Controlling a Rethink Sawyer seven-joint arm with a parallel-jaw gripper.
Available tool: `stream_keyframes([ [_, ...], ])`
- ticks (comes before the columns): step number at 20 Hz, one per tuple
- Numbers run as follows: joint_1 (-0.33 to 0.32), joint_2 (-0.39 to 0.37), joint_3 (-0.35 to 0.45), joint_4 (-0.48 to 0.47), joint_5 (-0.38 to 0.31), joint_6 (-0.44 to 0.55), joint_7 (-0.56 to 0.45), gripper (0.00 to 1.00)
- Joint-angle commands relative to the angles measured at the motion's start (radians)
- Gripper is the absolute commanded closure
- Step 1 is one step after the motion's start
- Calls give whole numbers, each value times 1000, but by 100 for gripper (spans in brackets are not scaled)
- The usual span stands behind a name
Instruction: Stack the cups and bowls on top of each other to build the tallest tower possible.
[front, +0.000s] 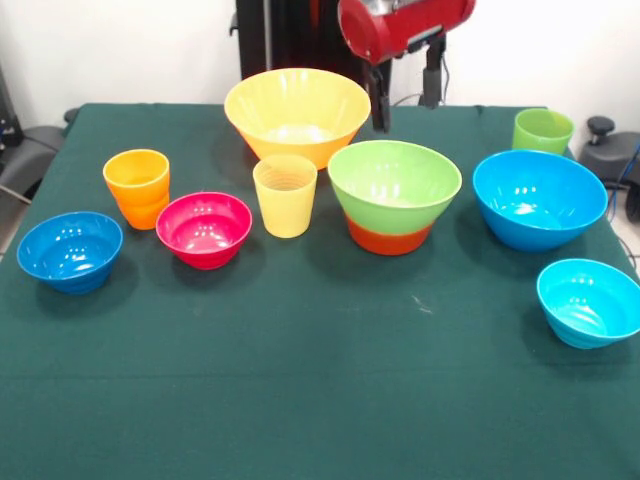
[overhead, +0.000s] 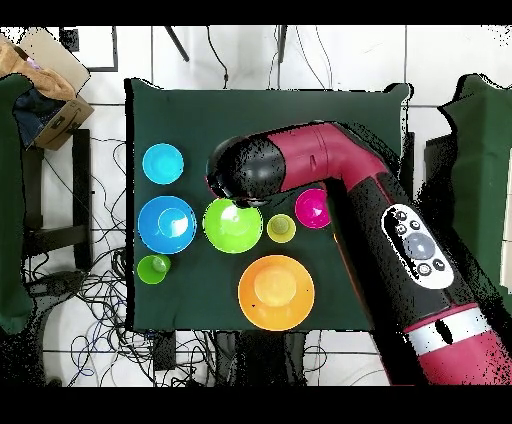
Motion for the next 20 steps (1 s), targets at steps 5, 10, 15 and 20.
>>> stream_keyframes([
  [5,-150,62,49,85,-95,25,-371,0],
  [10,-199,87,81,96,-135,35,-402,0],
  [15,-190,91,91,90,-169,52,-379,0],
  [20,-178,99,99,71,-175,68,-376,0],
])
